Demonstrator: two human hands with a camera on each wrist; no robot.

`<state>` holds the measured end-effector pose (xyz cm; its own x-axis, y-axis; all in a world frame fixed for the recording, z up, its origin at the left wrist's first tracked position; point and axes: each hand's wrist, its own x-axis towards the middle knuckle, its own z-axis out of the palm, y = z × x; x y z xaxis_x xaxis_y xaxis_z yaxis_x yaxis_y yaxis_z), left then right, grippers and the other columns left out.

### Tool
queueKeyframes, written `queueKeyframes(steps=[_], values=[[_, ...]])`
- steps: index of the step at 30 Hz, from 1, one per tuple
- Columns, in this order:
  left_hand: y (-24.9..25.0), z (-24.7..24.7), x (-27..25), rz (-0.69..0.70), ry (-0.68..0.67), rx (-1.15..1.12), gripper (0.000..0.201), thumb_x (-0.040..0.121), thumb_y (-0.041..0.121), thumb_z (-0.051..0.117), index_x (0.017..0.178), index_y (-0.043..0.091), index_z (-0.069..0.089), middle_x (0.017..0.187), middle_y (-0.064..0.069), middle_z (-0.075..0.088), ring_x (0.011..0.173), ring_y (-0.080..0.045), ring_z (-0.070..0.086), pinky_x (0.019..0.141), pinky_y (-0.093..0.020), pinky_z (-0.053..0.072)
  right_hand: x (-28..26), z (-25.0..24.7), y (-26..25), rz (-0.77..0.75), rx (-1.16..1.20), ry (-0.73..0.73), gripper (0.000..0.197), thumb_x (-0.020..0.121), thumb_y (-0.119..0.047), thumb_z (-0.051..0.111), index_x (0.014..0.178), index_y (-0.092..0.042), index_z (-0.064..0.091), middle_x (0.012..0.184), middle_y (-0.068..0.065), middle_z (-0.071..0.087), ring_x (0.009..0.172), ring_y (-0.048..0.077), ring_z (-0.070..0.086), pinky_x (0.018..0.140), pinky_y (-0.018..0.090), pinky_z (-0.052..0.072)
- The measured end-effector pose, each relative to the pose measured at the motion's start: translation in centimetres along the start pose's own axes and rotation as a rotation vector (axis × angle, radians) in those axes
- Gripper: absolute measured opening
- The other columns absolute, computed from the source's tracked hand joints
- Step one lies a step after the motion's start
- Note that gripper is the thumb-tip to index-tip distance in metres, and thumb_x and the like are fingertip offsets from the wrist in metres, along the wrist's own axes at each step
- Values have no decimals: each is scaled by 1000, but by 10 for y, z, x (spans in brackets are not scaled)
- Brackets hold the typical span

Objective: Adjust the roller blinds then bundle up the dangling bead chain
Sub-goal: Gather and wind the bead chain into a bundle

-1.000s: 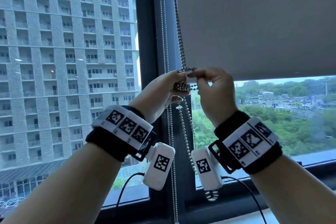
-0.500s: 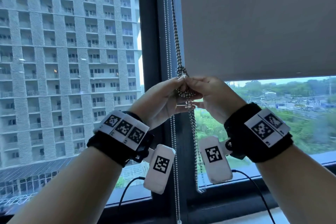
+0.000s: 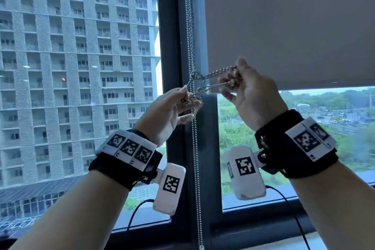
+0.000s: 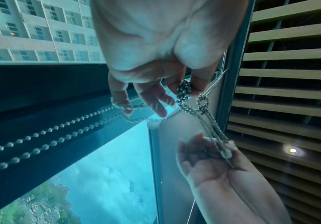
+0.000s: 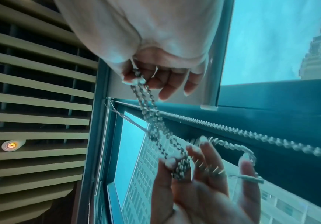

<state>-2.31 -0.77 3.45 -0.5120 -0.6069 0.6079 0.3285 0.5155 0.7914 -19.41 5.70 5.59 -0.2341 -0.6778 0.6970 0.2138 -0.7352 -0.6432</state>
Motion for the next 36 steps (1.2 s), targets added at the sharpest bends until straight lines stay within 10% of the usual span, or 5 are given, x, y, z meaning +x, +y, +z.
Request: queueKeyframes(steps=[6, 22, 29, 33, 36], values=[[-2, -5, 0, 157, 85, 203, 10, 85, 27, 58, 81, 19, 60, 74, 11, 64, 75, -3, 58, 82, -25, 43, -19, -10, -1, 37, -3, -194, 25, 97, -28, 40, 78, -15, 49, 48, -7, 24, 41, 8, 21, 38, 20, 25], [2, -7, 3, 480, 49, 872, 36, 83, 2, 63, 116, 14, 54, 105, 1, 60, 96, -3, 58, 90, -13, 43, -89, -36, 101, 297, -481, -333, 26, 97, -11, 42, 78, -7, 60, 38, -11, 31, 33, 4, 22, 33, 16, 17], [0, -3, 2, 883, -175, 1736, 35, 74, 30, 66, 109, 32, 61, 140, 4, 50, 142, -22, 27, 115, -51, 16, -86, -38, 98, 267, -471, -353, 25, 96, -7, 42, 81, -4, 62, 41, -8, 31, 33, 3, 22, 33, 13, 19], [-5, 2, 6, 894, -225, 1625, 5, 82, 25, 65, 86, 25, 62, 90, 6, 71, 100, -17, 64, 111, -42, 31, -82, -43, 93, 226, -394, -310, 13, 95, -6, 43, 97, -6, 56, 52, 2, 32, 36, 3, 25, 34, 12, 22], [-2, 4, 5, 687, -86, 1168, 8, 84, 22, 60, 91, 24, 56, 80, 6, 65, 69, -17, 63, 76, -38, 54, -71, -47, 87, 115, -346, -230, 19, 93, -3, 43, 86, -22, 41, 56, -6, 40, 42, 5, 30, 38, 15, 26]])
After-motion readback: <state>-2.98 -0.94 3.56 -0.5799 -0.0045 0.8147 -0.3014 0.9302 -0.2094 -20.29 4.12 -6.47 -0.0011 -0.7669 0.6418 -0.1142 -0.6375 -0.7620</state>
